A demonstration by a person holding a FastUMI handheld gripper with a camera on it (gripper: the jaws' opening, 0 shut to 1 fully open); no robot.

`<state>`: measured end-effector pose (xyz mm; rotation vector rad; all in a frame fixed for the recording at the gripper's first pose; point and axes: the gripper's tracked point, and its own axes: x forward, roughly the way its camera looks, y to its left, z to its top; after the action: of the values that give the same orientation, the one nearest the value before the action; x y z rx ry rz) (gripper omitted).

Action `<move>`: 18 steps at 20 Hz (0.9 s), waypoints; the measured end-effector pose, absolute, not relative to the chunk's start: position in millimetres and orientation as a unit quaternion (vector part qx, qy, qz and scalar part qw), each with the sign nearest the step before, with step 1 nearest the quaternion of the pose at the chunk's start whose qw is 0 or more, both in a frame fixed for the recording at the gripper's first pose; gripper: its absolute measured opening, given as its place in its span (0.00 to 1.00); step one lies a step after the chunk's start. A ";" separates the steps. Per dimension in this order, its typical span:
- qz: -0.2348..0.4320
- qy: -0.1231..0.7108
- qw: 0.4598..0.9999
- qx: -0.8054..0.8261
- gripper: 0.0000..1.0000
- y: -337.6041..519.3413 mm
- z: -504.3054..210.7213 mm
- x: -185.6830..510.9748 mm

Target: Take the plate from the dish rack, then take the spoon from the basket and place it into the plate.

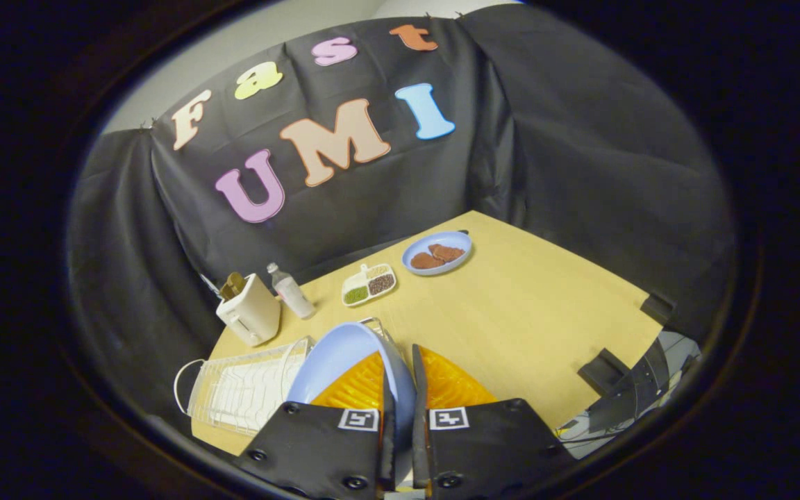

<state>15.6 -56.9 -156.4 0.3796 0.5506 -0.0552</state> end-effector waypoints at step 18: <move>-0.017 0.345 0.904 0.252 0.13 -101.5 -267.7 7.5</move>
<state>7.5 -101.5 -267.7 0.5203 0.7119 -0.0347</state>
